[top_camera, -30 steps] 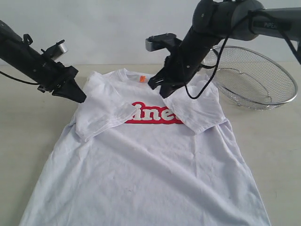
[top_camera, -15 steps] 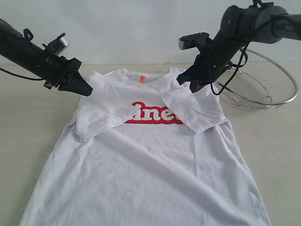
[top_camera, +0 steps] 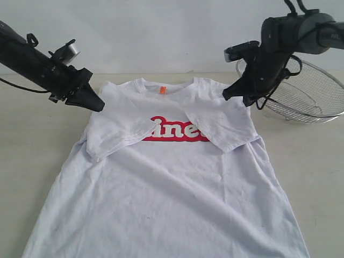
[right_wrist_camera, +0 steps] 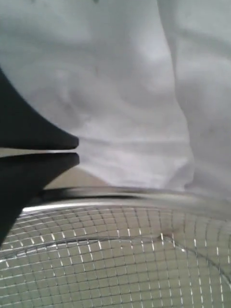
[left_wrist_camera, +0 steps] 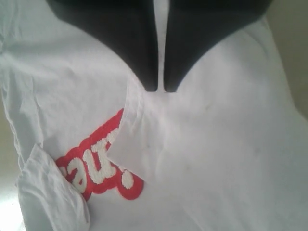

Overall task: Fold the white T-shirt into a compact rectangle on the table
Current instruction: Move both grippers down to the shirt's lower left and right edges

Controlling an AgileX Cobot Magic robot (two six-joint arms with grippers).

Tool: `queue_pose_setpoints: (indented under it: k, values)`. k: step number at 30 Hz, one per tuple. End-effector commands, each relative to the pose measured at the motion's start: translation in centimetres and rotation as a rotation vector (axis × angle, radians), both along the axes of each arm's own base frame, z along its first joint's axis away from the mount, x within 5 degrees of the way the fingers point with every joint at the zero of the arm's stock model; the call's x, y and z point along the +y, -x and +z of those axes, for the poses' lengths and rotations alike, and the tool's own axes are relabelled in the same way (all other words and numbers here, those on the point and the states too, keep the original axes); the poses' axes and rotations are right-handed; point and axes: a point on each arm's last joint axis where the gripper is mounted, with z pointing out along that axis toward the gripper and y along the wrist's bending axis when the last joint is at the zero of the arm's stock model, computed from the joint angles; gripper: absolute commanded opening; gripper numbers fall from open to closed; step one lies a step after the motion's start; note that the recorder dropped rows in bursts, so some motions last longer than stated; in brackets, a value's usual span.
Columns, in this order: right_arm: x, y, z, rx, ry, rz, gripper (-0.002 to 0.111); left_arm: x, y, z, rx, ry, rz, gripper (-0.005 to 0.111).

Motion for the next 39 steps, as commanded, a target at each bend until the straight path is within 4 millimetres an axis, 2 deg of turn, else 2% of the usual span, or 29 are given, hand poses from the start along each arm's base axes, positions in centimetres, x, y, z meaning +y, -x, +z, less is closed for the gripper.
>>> queue_pose_setpoints:
  k: [1, 4, 6, 8, 10, 11, 12, 14, 16, 17, 18, 19, 20, 21, 22, 25, 28, 33, 39]
  values:
    - [-2.9, -0.2, 0.6, -0.021, 0.006, -0.063, 0.000, 1.1, 0.0, 0.9, -0.022, -0.010, 0.010, 0.005]
    - [-2.9, 0.0, 0.6, -0.009, -0.016, -0.042, 0.000, 1.6, -0.1, 0.9, -0.016, -0.010, 0.034, 0.005]
    - [-2.1, 0.3, 1.5, 0.002, -0.079, 0.007, 0.000, 1.9, -0.1, 0.9, -0.013, -0.011, 0.034, 0.005]
    - [-1.8, 1.0, 2.9, 0.042, -0.101, 0.019, 0.000, 2.0, 0.0, 1.1, -0.018, -0.025, 0.029, 0.005]
    - [-1.8, 2.5, 5.4, 0.108, -0.107, 0.030, 0.000, 1.9, 0.9, 2.5, -0.031, -0.031, 0.024, 0.005]
    - [-1.8, 3.4, 7.1, 0.136, -0.109, 0.038, 0.000, 1.9, 1.9, 3.9, -0.058, -0.035, 0.008, 0.005]
    - [-1.7, 3.8, 7.8, 0.142, -0.110, 0.041, 0.000, 1.8, 2.3, 4.5, -0.069, -0.036, 0.003, 0.005]
    - [-1.7, 5.5, 11.4, 0.139, -0.111, 0.048, 0.000, 2.2, 5.3, 6.8, -0.070, -0.070, -0.001, 0.005]
    - [-1.8, 6.9, 13.2, 0.118, -0.118, 0.024, 0.000, 3.2, 8.0, 7.4, -0.084, -0.121, 0.058, 0.005]
    - [-1.9, 7.5, 13.6, 0.119, -0.123, 0.008, 0.000, 3.7, 9.0, 7.5, -0.098, -0.135, 0.100, 0.005]
    - [-1.9, 9.0, 14.1, 0.132, -0.143, -0.027, 0.000, 4.0, 11.1, 7.8, -0.113, -0.127, 0.180, 0.005]
    - [-1.8, 9.9, 14.3, 0.143, -0.147, -0.030, 0.000, 4.0, 12.3, 7.9, -0.107, -0.113, 0.207, 0.005]
    - [-1.7, 11.9, 14.1, 0.179, -0.152, -0.033, 0.000, 4.0, 14.5, 8.1, -0.104, -0.115, 0.232, 0.005]
    - [-1.7, 13.0, 14.0, 0.196, -0.153, -0.036, 0.000, 3.9, 15.6, 8.2, -0.115, -0.133, 0.244, 0.005]
    - [-1.6, 15.3, 14.0, 0.223, -0.158, -0.054, 0.000, 3.9, 17.5, 8.3, -0.142, -0.159, 0.273, 0.005]
    - [-1.6, 18.3, 13.1, 0.261, -0.163, -0.078, 0.000, 3.8, 20.2, 8.2, -0.150, -0.196, 0.357, 0.005]
    - [-1.5, 21.1, 11.4, 0.298, -0.162, -0.100, 0.000, 4.4, 22.6, 7.3, -0.107, -0.292, 0.440, 0.005]
    - [-1.5, 24.8, 8.0, 0.298, -0.169, -0.168, 0.000, 5.7, 25.0, 5.0, 0.014, -0.454, 0.569, 0.005]
    - [-1.2, 27.5, 3.8, 0.301, -0.222, -0.255, 0.000, 5.8, 25.8, 2.5, 0.117, -0.498, 0.546, 0.005]
